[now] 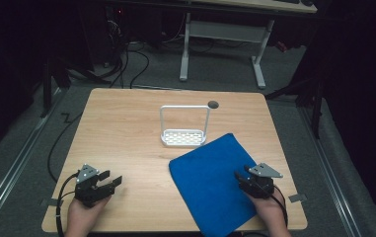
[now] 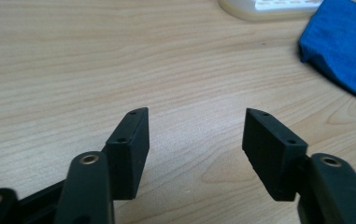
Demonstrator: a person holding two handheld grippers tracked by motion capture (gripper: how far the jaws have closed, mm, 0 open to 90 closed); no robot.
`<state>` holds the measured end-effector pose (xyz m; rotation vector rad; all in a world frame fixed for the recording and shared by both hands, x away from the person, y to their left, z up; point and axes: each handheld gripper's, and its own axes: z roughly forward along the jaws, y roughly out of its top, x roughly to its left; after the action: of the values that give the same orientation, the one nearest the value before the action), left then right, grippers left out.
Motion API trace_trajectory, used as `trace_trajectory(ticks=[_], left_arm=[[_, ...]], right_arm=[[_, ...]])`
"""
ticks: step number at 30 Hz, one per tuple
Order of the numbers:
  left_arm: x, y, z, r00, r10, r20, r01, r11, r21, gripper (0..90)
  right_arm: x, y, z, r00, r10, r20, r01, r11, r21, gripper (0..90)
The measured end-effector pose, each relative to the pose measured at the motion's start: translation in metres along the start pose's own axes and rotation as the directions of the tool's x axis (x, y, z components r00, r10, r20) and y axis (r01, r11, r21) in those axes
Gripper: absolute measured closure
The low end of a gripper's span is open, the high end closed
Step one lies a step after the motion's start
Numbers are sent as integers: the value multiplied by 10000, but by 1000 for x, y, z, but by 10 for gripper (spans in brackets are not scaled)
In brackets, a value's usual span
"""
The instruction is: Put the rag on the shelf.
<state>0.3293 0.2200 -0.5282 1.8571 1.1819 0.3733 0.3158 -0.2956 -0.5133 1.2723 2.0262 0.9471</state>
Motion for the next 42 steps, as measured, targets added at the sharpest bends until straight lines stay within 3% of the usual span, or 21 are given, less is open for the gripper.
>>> trace_trajectory(ticks=[1, 7, 14, 15, 16, 17, 18, 19, 20, 21, 22, 24, 25, 27, 28, 33, 35, 37, 40, 41, 42], left_arm=[[-1, 0, 1, 9999, 125, 3, -125, 9999, 11, 455], [-6, 2, 3, 9995, 318, -32, -318, 9995, -33, 458], [-3, 1, 0, 10000, 94, 18, -94, 9999, -77, 452], [-2, 1, 0, 10000, 40, 4, -40, 9999, -107, 451], [0, 1, -1, 9998, -137, 116, 139, 9998, -167, 456], [0, 1, -1, 9998, -137, 116, 139, 9998, -167, 464], [0, 1, -2, 9998, -142, 139, 146, 9993, -332, 471], [0, 1, -2, 9998, -142, 139, 146, 9993, -332, 475], [-1, 1, -3, 9998, -105, 155, 110, 9993, -345, 475], [-1, 1, -4, 9998, -105, 167, 111, 9993, -347, 474], [-1, 1, -4, 9998, -105, 167, 111, 9993, -347, 472], [-1, 1, -3, 9999, -84, 130, 88, 9995, -307, 465], [-1, 1, -3, 9999, -81, 124, 85, 9995, -291, 462], [-1, 1, -3, 9999, -86, 120, 89, 9996, -276, 459], [-1, 1, -3, 9999, -91, 128, 95, 9995, -307, 456], [0, 2, -4, 9998, -89, 152, 95, 9993, -359, 454], [0, 3, -5, 9995, -199, 250, 209, 9989, -413, 453], [0, 3, -5, 9993, -243, 294, 255, 9988, -424, 453], [-4, 4, -3, 9978, -356, 566, 380, 9984, -421, 462], [-7, 5, -2, 9971, -337, 682, 365, 9985, -405, 462], [-18, 6, 1, 9956, -45, 940, 69, 9997, -250, 475]], right_arm=[[0, 1, 1, 9998, -196, -8, 196, 9998, -35, 534], [0, -1, 0, 9997, -155, -161, 155, 9999, -43, 533], [5, 2, -1, 9985, -191, -504, 182, 9997, -184, 565], [8, 3, -1, 9978, -148, -645, 137, 9997, -178, 586], [13, 4, 0, 9945, -240, -1022, 230, 9997, -111, 678], [13, 4, 0, 9945, -240, -1022, 230, 9997, -111, 678], [20, 5, 1, 9908, -412, -1293, 418, 9991, 17, 795], [20, 5, 1, 9908, -412, -1293, 418, 9991, 17, 795], [27, 7, 2, 9843, -703, -1620, 730, 9973, 109, 884], [30, 7, 3, 9795, -876, -1815, 919, 9957, 149, 900], [30, 7, 3, 9795, -876, -1815, 919, 9957, 149, 900], [41, 7, 8, 9681, -1263, -2165, 1412, 9885, 546, 900], [41, 7, 8, 9681, -1263, -2165, 1412, 9885, 546, 900], [46, 6, 13, 9601, -1510, -2353, 1738, 9816, 790, 900], [50, 4, 16, 9521, -1672, -2559, 1967, 9759, 946, 900], [58, 5, 17, 9436, -1810, -2773, 2157, 9713, 1000, 900], [66, 7, 19, 9336, -1987, -2983, 2347, 9679, 898, 900], [70, 7, 20, 9323, -1963, -3039, 2330, 9684, 894, 900], [86, 12, 24, 9134, -2270, -3379, 2668, 9608, 756, 900], [86, 12, 24, 9134, -2270, -3379, 2668, 9608, 756, 900], [94, 14, 26, 9008, -2392, -3625, 2810, 9574, 664, 900]])
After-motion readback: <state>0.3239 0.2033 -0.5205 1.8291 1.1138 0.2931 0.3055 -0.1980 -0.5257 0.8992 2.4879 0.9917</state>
